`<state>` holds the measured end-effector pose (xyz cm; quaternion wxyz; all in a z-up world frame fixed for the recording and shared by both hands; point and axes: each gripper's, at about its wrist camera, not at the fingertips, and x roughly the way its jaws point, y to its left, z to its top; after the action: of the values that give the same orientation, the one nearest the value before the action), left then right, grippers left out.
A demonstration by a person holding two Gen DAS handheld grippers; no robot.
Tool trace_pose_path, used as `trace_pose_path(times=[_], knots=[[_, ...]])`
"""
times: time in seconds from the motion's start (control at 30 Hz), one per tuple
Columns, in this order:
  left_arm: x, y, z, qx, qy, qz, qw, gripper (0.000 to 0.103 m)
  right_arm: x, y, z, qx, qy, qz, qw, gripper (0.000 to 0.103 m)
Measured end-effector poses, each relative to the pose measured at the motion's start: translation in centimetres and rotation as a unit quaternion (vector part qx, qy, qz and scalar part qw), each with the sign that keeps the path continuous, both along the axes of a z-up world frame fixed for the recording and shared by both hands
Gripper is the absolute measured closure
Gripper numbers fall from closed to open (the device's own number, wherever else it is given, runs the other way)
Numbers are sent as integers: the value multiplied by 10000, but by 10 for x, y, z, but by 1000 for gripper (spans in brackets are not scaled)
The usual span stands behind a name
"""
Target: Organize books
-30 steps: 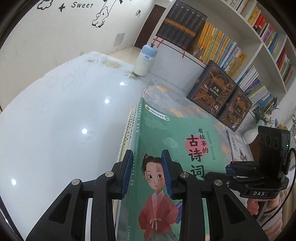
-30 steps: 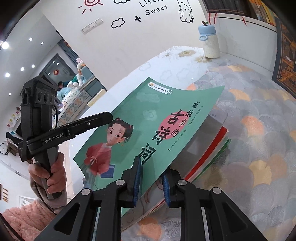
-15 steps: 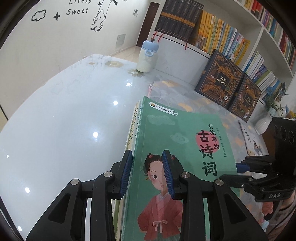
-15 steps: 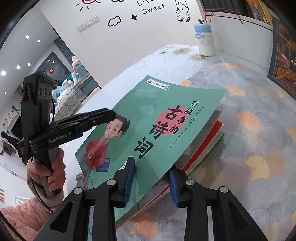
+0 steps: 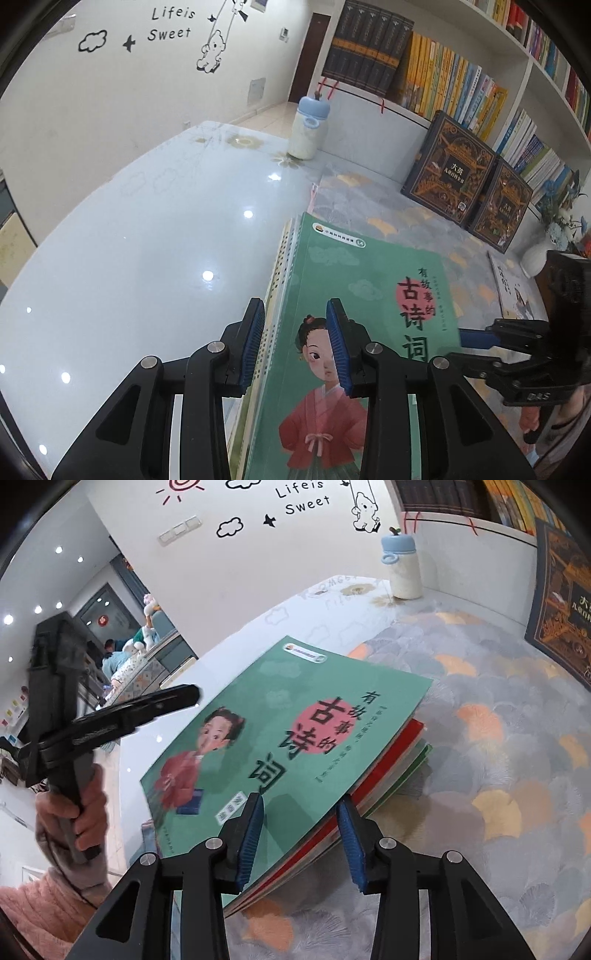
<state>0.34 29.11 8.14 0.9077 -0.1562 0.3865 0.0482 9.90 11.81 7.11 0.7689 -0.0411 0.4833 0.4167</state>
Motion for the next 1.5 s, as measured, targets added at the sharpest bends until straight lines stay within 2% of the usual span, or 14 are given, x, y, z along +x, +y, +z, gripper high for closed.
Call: trace_pose_path(times=[0.13, 0.33, 0.43, 0.5, 0.7, 0.9, 1.1, 1.23, 1.27, 1.3, 1.37, 1.5], knots=[[-3, -8, 6, 47, 18, -3, 10000, 71, 4, -6, -2, 111, -8, 22, 9999, 63], [8, -44, 21, 64, 1, -288, 9996, 71, 1, -51, 11, 460, 14, -246, 9986, 62], [25, -83, 30, 133, 0, -632, 9979, 71, -1, -95, 17, 602, -8, -580, 9965, 57], [36, -109, 33, 129, 13, -850, 9963, 70, 1, -136, 20, 691, -40, -917, 9934, 50], [70, -195, 30, 134, 106, -1469, 9890, 68, 8, -248, 26, 993, -103, -1874, 9772, 50], [134, -292, -1, -335, 394, -2043, 9775, 64, 21, -364, 13, 1228, 72, -2980, 9466, 48], [184, -366, -41, -532, 778, -2303, 9685, 64, 34, -436, -12, 1177, 269, -3683, 9218, 48], [195, -389, -64, -841, 668, -2410, 9646, 63, 40, -465, -39, 1417, 335, -3761, 9151, 47], [195, -394, -71, -889, 670, -2519, 9613, 61, 41, -467, -43, 1477, 296, -3773, 9138, 43], [196, -396, -76, -888, 736, -2609, 9585, 57, 39, -471, -53, 1538, 257, -3775, 9128, 43], [191, -397, -77, -867, 441, -2752, 9564, 49, 38, -476, -56, 1735, 107, -3657, 9144, 43], [188, -390, -81, -1151, 311, -2736, 9544, 48, 39, -469, -53, 1546, -17, -3652, 9180, 42]])
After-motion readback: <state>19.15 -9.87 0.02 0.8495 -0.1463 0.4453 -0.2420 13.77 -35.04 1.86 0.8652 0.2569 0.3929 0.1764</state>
